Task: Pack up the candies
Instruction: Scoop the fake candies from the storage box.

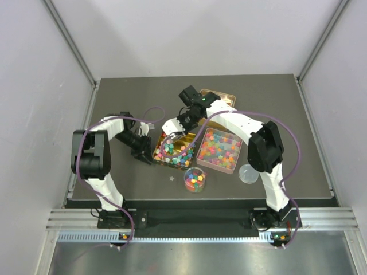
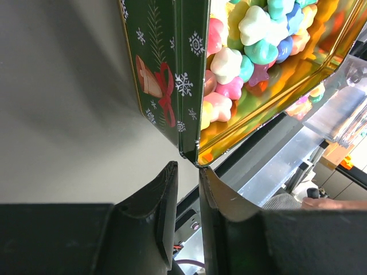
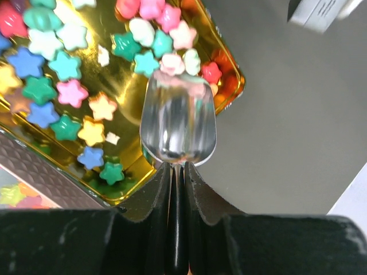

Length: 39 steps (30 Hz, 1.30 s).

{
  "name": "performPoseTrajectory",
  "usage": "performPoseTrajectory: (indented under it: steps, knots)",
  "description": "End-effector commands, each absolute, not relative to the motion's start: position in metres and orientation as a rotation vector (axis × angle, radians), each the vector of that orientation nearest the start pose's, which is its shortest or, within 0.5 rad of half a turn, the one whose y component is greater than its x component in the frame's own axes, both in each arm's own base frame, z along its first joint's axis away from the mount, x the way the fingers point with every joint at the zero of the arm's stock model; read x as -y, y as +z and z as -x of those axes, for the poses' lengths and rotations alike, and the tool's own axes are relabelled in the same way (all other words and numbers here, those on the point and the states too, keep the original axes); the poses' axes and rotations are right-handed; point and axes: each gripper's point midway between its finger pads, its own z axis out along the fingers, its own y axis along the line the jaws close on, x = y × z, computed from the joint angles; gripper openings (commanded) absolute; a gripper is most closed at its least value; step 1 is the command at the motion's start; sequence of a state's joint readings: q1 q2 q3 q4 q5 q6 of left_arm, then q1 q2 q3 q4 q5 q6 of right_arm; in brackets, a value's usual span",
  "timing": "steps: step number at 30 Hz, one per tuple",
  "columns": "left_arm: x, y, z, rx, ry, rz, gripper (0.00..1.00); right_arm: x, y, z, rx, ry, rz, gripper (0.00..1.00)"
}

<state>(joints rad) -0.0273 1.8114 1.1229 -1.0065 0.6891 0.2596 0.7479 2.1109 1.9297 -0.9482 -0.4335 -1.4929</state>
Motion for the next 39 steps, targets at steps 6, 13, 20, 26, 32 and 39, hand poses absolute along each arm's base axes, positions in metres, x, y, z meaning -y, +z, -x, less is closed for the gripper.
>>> performPoseTrajectory:
  steps: [6,13,20,26,32,39]
  knots:
    - [0.116,0.055,-0.259,-2.855,-1.078,-0.413,0.26,-0.330,0.076,-0.335,-0.918,0.379,2.603,0.00]
    - [0.116,0.054,-0.260,-2.851,-1.079,-0.410,0.26,-0.316,0.079,-0.342,-0.749,0.281,2.710,0.00]
    - [0.118,0.064,-0.266,-2.816,-1.081,-0.413,0.26,-0.333,0.098,-0.361,-0.768,0.198,2.714,0.00]
    - [0.119,0.070,-0.263,-2.796,-1.078,-0.421,0.26,-0.334,0.110,-0.373,-0.754,-0.001,2.785,0.00]
    - [0.121,0.074,-0.261,-2.777,-1.097,-0.428,0.26,-0.330,0.098,-0.372,-0.808,-0.098,2.851,0.00]
    - [0.127,0.071,-0.250,-2.785,-1.179,-0.417,0.25,-0.348,0.078,-0.372,-1.015,-0.075,2.792,0.00]
